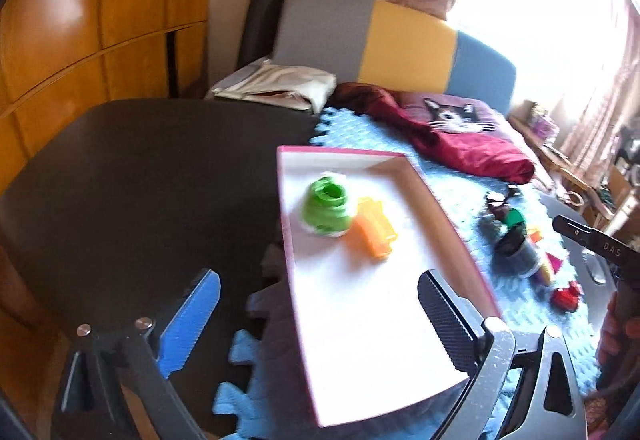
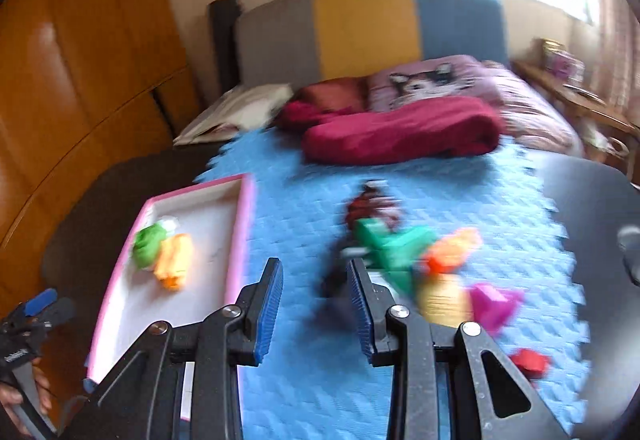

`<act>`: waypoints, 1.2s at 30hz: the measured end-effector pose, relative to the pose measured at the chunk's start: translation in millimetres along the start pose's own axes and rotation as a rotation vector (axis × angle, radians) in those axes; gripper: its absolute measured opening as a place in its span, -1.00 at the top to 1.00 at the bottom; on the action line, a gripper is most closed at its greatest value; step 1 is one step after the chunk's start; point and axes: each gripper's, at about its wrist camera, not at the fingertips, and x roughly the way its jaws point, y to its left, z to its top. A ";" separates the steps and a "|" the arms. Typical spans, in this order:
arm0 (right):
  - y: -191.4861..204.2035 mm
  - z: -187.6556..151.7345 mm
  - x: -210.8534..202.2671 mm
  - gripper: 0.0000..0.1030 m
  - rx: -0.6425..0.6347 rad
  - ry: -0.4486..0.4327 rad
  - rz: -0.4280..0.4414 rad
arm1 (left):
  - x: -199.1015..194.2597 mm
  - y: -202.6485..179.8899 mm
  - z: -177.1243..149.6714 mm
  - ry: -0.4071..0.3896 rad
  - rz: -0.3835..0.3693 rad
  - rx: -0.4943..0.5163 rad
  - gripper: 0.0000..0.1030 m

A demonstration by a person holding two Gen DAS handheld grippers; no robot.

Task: Organize rigid objects
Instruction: 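Move the left gripper to the black-grey cup and grasp it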

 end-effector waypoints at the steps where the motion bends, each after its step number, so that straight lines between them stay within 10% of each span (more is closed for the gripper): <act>1: -14.2 0.5 -4.5 0.34 0.024 -0.010 -0.026 | 0.8 -3.8 1.6 0.002 -0.010 0.010 -0.99; 9: -113.7 -8.2 -25.7 0.29 0.228 -0.105 -0.195 | 17.2 -68.6 17.6 0.073 -0.180 0.125 -1.00; 18: -131.5 -10.4 -27.5 0.29 0.309 -0.131 -0.125 | 55.0 -151.6 36.0 0.215 -0.391 0.110 -1.00; 29: -129.6 -10.2 -36.7 0.29 0.320 -0.170 -0.060 | 127.0 -211.9 27.9 0.464 -0.387 -0.011 -0.67; 36: -142.5 -11.3 -44.6 0.26 0.395 -0.203 -0.015 | 159.5 -223.9 24.3 0.477 -0.314 -0.065 -0.57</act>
